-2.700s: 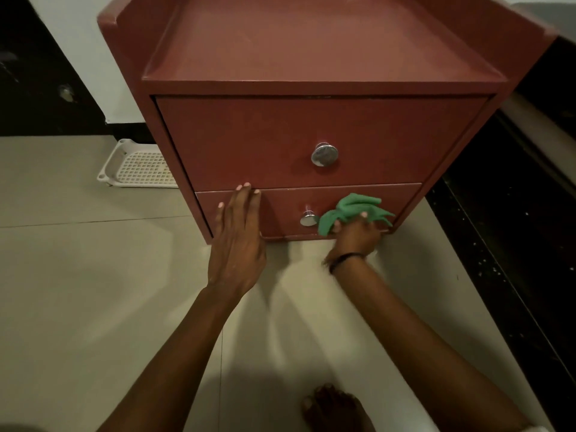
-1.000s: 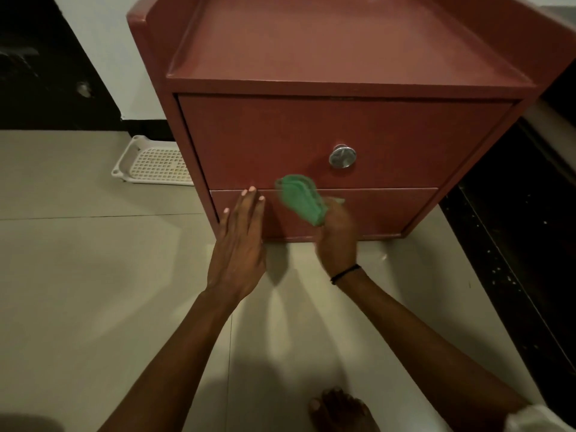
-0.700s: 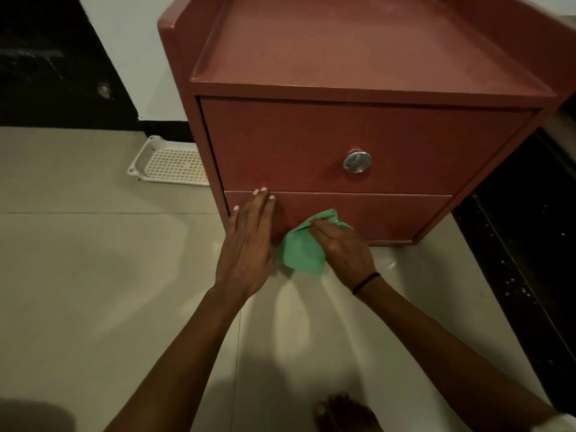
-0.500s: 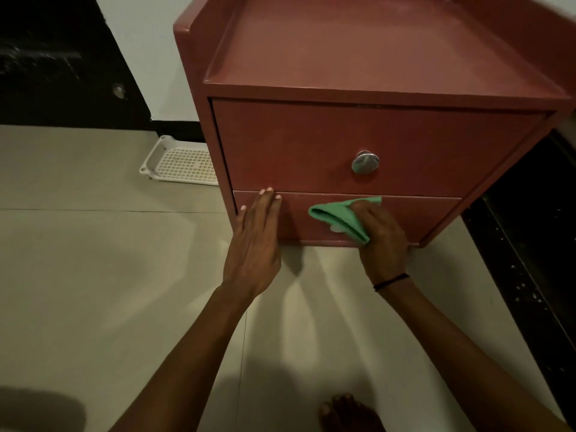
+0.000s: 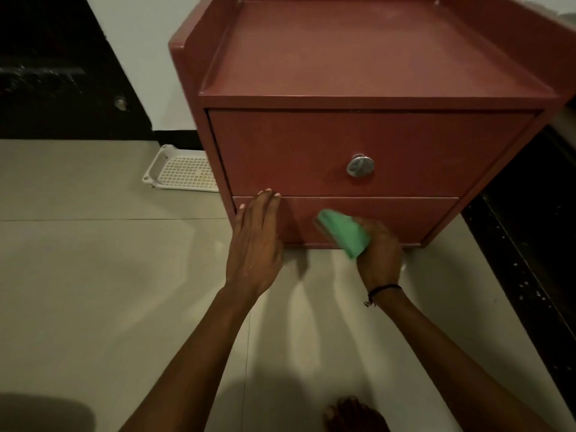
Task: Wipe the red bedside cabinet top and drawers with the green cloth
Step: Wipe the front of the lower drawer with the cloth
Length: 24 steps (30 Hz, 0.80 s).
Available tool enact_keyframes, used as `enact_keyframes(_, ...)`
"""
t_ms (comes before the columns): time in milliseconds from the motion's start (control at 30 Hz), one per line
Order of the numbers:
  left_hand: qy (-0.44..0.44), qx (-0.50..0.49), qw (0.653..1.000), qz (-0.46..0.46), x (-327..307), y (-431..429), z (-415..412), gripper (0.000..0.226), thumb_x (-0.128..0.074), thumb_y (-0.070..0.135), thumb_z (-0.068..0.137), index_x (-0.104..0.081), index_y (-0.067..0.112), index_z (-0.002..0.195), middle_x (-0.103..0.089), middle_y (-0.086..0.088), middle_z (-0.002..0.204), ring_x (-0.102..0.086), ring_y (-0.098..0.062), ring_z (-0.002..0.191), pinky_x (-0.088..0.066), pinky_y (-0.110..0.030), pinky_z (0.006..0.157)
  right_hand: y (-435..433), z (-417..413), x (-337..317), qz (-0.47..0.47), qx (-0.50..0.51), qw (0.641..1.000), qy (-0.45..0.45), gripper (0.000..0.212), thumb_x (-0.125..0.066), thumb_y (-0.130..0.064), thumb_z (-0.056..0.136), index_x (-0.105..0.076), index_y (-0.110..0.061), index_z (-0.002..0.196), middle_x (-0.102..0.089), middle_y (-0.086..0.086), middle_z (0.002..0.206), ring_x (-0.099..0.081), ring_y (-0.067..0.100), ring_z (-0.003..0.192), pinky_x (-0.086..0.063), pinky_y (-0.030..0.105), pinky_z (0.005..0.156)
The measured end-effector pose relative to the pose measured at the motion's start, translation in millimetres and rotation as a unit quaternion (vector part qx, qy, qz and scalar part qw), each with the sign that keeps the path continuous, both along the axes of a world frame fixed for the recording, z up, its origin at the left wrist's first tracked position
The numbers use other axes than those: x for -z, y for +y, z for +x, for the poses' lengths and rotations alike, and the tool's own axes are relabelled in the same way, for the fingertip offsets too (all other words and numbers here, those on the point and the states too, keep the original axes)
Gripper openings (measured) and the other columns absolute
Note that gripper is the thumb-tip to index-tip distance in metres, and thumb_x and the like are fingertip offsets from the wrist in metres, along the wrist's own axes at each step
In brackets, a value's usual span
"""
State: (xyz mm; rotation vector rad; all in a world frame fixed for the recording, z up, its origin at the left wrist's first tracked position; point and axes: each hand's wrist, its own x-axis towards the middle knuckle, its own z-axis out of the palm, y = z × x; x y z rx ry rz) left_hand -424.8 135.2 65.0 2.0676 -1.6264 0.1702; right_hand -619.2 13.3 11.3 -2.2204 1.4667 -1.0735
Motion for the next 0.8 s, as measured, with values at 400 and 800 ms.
enact_keyframes(400,-0.009,-0.068,0.998,0.0,-5,40,35,0.065,-0.052,0.001,0.08,-0.04,0.009,0.144,-0.04,-0.013,0.149,-0.041,-0.029,0.136,-0.036,-0.052,0.114,28,115,-11,-0.126,-0.147,0.981,0.007,0.049,-0.057,0.009,0.063,-0.068,-0.002,0.11,-0.064,0.016,0.104,-0.061,0.034,0.095,-0.052,0.041,0.08)
enact_keyframes(800,-0.018,-0.058,0.998,-0.002,-16,37,28,0.066,-0.048,-0.001,0.078,-0.042,0.009,0.143,-0.042,-0.011,0.147,-0.041,-0.029,0.137,-0.035,-0.051,0.114,10,104,-43,-0.213,-0.124,0.964,-0.098,0.033,-0.058,0.015,0.064,-0.07,-0.003,0.089,-0.059,0.014,0.085,-0.059,0.025,0.077,-0.049,0.032,0.066)
